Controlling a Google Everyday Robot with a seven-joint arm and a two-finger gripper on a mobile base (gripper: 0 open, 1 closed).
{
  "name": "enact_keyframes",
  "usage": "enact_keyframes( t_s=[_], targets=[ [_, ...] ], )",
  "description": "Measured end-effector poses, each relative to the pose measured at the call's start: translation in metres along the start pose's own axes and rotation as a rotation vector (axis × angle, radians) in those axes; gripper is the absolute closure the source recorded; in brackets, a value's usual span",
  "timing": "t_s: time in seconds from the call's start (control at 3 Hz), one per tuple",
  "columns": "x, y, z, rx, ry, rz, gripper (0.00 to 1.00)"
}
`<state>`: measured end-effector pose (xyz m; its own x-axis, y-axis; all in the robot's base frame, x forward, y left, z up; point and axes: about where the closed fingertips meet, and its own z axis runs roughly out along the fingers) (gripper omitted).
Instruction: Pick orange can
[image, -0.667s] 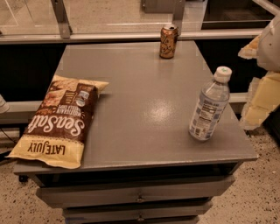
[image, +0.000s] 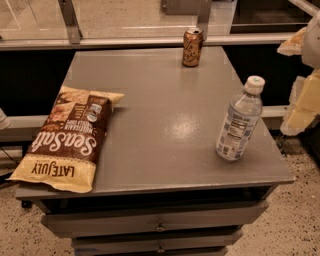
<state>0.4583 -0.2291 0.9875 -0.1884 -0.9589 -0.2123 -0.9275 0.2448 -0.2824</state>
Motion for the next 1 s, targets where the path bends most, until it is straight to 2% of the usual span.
enact_keyframes(
  t_s=[0.33,0.67,1.0],
  targets=[
    [0.011,-0.047,0.003,0.051,0.001,-0.060,0.00],
    [0.012,-0.094,0.012,0.112,-0.016,-0.114,0.00],
    [-0.006,-0.129,0.027,0.186,-0.073,-0.115,0.00]
  ],
)
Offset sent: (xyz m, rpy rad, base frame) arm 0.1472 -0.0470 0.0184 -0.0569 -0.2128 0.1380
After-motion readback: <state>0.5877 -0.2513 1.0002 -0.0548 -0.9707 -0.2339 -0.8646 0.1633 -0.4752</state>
